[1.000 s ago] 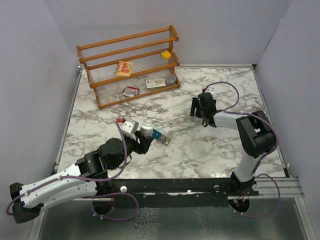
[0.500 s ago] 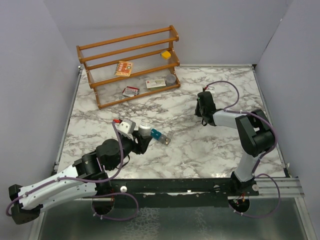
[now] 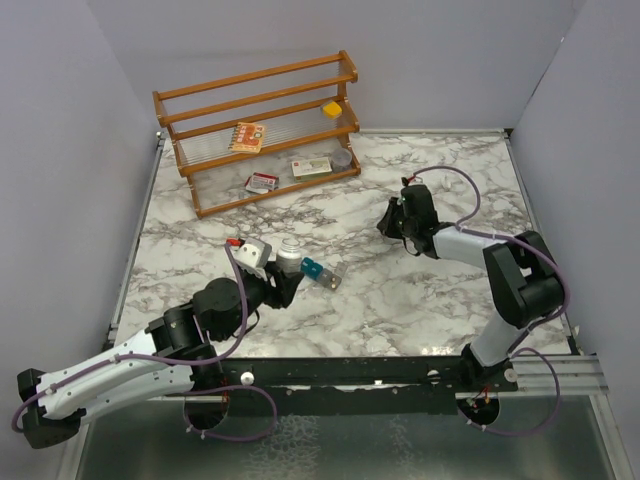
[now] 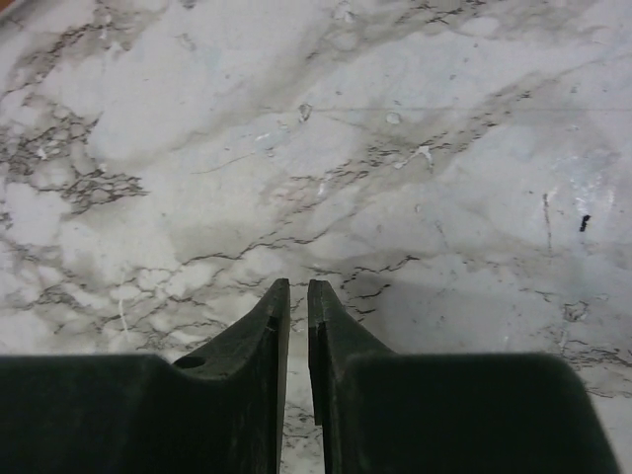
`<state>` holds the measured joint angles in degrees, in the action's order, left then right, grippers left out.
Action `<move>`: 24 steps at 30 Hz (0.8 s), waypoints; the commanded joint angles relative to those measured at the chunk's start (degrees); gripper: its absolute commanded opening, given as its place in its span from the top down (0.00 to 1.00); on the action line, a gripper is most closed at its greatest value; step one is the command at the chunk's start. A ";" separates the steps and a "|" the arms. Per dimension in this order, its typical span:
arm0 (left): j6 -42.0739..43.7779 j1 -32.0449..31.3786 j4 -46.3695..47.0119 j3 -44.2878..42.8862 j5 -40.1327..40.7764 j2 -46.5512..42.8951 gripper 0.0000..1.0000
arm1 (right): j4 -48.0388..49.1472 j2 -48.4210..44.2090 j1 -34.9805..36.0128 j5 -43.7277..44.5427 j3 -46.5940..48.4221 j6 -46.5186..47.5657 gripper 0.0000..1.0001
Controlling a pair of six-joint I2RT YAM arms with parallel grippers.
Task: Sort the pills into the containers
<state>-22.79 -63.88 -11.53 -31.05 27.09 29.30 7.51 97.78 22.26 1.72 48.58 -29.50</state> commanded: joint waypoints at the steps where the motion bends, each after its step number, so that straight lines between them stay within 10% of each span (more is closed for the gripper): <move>1: 0.22 -0.20 0.13 -0.16 1.40 -1.26 1.00 | 2.78 -3.75 -0.16 -6.19 -0.14 -1.51 0.86; 24: 0.68 -0.17 1.43 0.18 0.36 -1.46 1.00 | -21.61 2.34 -7.10 30.69 16.65 5.04 0.85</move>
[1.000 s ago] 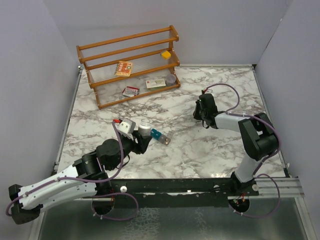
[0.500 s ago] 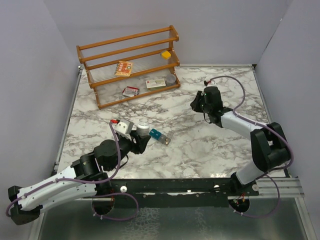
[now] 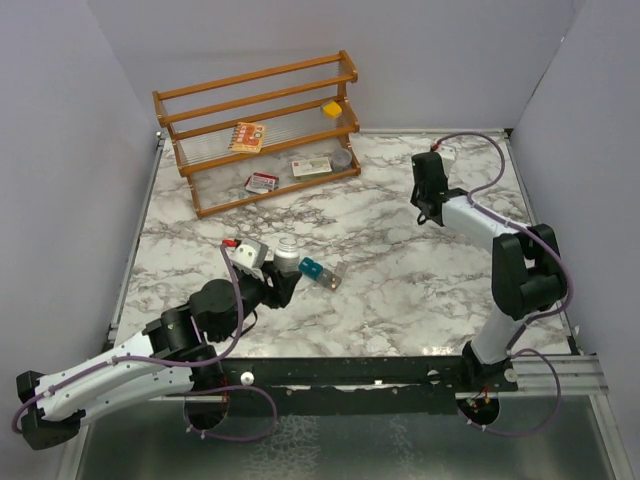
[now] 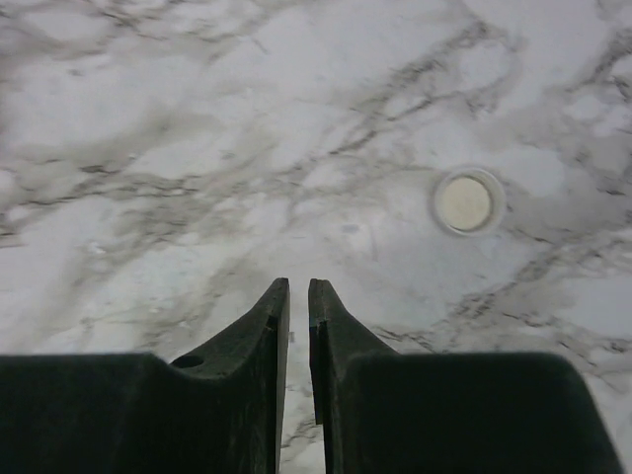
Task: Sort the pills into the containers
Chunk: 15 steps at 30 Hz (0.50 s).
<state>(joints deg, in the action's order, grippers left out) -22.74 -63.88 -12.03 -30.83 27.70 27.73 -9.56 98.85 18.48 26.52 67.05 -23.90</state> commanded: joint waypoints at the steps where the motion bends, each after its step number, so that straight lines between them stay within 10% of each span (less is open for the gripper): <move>1: 0.68 -0.18 2.04 0.03 -0.32 0.06 1.00 | -3.73 1.32 -3.81 5.47 -2.63 0.16 0.87; 15: -0.20 -0.19 2.28 0.64 -0.77 0.82 1.00 | -1.16 8.34 -9.15 3.17 -0.60 6.89 0.91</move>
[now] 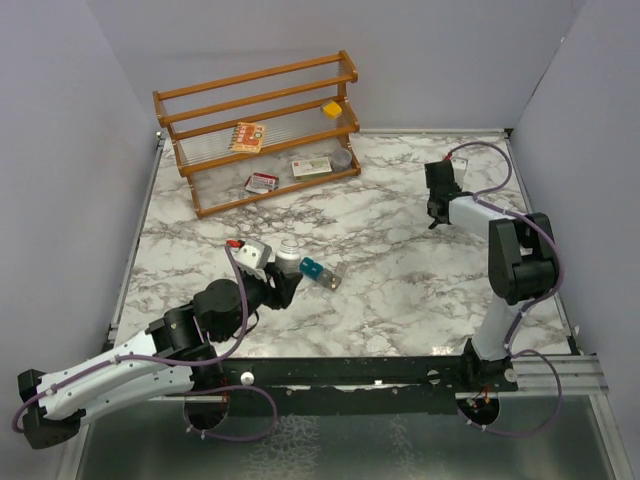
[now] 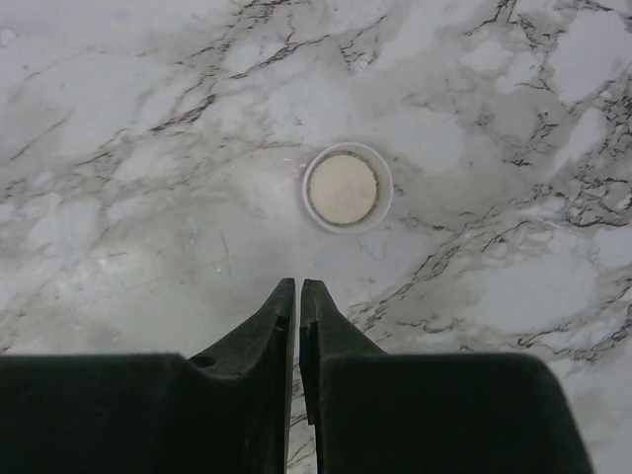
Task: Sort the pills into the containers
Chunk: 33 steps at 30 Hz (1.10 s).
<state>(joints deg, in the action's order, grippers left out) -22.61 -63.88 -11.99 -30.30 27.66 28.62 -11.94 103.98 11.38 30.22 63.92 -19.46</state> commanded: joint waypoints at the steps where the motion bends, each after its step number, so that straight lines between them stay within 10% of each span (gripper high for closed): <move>1: -0.26 -0.19 2.25 0.08 -0.64 -0.04 1.00 | 1.19 3.60 -2.17 -0.25 2.74 2.56 0.86; 33: 1.34 -0.19 2.24 -0.24 1.26 1.61 1.00 | 3.42 10.57 -3.44 1.32 8.25 6.96 0.74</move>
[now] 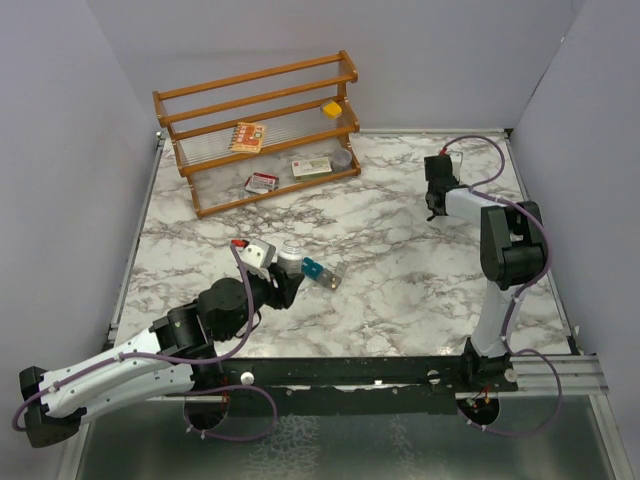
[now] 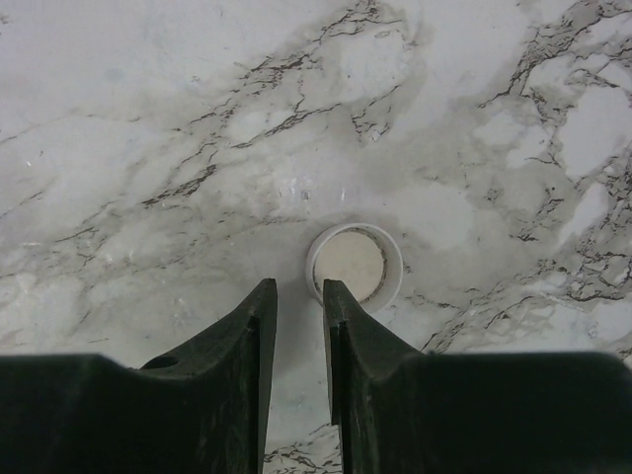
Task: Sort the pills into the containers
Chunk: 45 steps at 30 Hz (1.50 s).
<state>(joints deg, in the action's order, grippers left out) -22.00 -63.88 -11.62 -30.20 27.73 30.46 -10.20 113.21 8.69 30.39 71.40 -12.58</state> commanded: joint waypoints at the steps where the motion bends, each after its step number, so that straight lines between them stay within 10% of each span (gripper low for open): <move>1: 0.73 -0.20 1.84 -0.34 1.23 -0.27 1.00 | 1.64 1.51 -0.83 1.11 0.89 0.00 0.74; 18: 0.65 -0.18 0.79 -0.65 1.85 -0.60 1.00 | 0.87 4.00 -2.88 -1.70 1.67 -0.38 0.99; 45: 5.12 -0.20 11.41 9.71 -6.49 -13.35 1.00 | 14.63 -31.51 -2.91 -61.44 -14.48 -21.19 0.99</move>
<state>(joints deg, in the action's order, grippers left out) -18.52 -63.88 -5.13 -22.31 24.77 20.10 -1.26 84.09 5.89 -16.43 59.99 -26.76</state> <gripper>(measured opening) 0.539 0.015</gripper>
